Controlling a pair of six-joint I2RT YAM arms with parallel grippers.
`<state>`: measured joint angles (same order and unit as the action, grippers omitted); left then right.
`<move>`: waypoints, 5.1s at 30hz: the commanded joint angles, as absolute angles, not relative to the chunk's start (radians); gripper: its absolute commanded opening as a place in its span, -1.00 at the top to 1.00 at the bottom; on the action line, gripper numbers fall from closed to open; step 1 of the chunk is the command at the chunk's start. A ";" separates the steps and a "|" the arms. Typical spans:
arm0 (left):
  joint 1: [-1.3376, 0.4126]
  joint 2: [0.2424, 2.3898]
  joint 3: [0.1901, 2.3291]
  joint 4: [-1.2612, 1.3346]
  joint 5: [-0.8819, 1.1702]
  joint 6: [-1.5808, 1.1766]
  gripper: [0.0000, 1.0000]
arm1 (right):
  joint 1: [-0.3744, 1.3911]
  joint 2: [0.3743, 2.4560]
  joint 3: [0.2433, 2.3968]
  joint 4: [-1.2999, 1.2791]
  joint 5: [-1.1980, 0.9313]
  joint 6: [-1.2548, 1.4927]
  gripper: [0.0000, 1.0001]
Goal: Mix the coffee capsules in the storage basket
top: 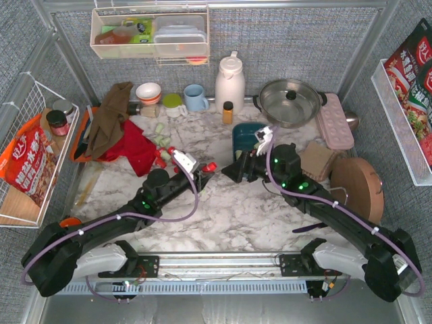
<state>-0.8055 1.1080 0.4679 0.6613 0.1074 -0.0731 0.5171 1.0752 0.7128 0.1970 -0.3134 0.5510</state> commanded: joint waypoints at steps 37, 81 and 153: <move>-0.874 1.120 0.304 0.857 -0.116 -0.084 -0.98 | 0.666 1.196 0.835 0.123 0.065 0.357 1.00; -0.555 1.505 0.603 0.208 0.039 -0.181 -0.28 | 0.362 1.456 0.943 -0.032 0.017 0.152 -0.19; -0.742 1.031 0.238 0.721 0.031 -0.089 -0.98 | 0.563 1.453 1.062 0.005 0.058 0.269 0.45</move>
<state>-0.7433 1.0355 0.2680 0.7494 0.1062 -0.0360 0.5949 1.4475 1.0515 0.0319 -0.2432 0.4370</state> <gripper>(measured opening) 0.993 0.438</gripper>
